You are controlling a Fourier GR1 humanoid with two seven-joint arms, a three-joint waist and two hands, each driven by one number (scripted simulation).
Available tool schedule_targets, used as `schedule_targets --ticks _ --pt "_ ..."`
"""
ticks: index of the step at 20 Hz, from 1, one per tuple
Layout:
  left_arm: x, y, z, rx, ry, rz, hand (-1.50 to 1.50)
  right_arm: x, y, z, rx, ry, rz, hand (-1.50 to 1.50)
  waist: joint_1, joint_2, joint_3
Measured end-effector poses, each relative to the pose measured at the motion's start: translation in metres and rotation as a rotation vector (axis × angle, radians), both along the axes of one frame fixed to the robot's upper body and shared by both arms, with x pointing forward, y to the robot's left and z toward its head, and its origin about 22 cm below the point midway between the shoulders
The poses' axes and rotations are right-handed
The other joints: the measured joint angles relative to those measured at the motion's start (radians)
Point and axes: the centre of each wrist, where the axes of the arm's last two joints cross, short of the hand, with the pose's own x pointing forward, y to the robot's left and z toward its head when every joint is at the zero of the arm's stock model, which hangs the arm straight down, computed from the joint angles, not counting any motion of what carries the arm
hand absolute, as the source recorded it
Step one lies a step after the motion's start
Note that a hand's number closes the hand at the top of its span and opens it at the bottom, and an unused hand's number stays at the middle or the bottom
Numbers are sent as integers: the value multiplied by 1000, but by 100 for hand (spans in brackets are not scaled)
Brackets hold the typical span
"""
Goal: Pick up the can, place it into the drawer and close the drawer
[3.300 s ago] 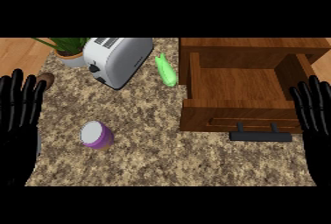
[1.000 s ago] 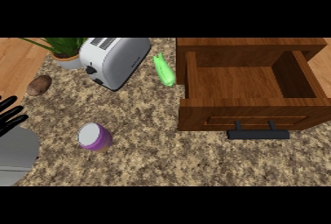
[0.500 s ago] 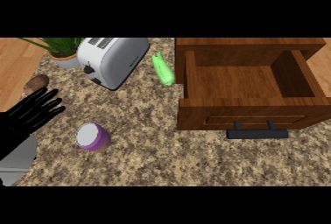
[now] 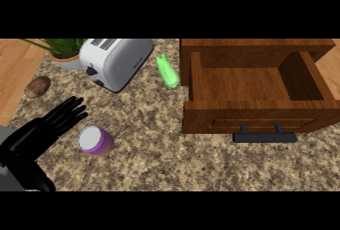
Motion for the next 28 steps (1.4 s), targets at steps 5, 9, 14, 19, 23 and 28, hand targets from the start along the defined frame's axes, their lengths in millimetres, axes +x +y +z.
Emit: schedule_targets --ticks 5,9,14,19,23,28 --pt "-1 3 -31 19 9 40 -150 -10 -10 7 -1 3 0 -150 -1 0 0" --pt "7 10 -47 33 -1 76 -150 -7 -10 3 5 2 1 -150 -1 0 0" --pt "13 17 -73 47 1 113 -150 -6 -2 4 4 0 -1 -150 -3 1 -1" --pt "11 34 -93 62 14 125 -150 -12 -7 3 -3 1 5 -150 -4 1 -1" --pt "12 34 -112 84 46 138 -150 -18 -10 6 -4 -10 6 -150 -7 2 -1" --pt "15 31 -128 97 88 151 -150 -23 -12 11 3 -10 6 -150 -9 2 -1"
